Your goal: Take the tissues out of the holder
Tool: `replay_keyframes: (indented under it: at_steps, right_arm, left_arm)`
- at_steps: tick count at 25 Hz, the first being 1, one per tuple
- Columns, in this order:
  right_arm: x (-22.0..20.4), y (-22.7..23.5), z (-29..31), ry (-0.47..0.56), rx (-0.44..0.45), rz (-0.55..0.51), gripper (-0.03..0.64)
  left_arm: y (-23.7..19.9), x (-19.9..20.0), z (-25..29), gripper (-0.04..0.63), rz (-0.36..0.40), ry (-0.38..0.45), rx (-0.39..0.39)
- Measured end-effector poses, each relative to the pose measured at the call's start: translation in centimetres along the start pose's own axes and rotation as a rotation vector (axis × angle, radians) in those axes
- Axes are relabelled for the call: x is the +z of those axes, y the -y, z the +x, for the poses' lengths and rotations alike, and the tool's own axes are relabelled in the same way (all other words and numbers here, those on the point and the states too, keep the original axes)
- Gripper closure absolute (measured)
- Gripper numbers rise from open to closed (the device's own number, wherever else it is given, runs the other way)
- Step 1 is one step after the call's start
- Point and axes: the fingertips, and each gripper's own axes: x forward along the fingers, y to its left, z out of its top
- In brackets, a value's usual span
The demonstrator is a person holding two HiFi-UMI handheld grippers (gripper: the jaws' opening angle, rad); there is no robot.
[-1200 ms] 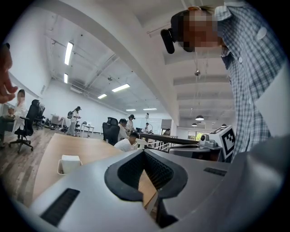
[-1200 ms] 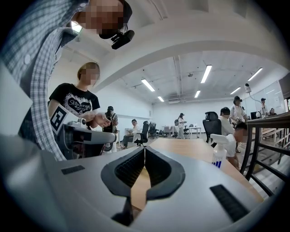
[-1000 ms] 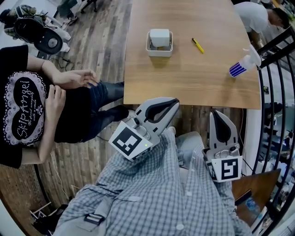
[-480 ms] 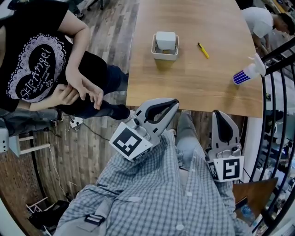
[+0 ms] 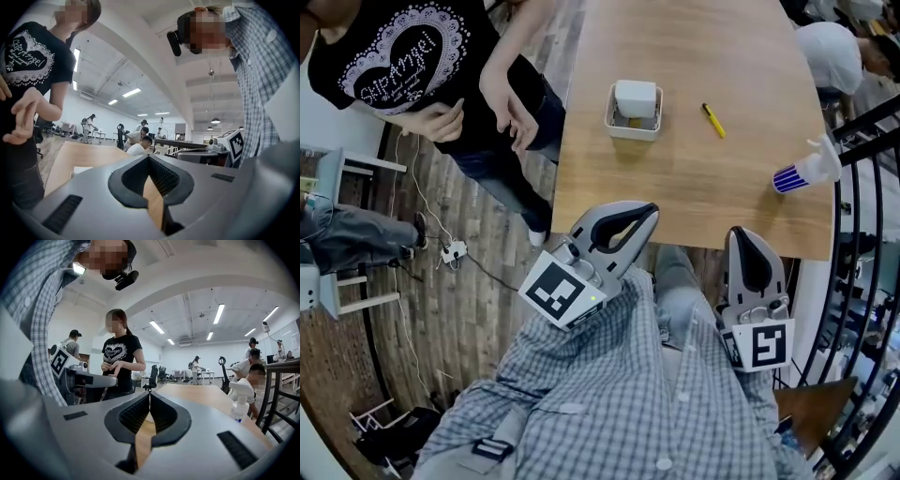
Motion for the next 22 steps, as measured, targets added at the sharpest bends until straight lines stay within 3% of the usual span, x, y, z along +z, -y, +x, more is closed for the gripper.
replay_keyframes:
  at_steps: [22]
  right_arm:
    - [-0.8,5.6,5.7,-0.069,0.065,0.041,0.604]
  left_arm:
    - [-7.4,0.5,5.6,0.589,0.017,-0.05,0.099]
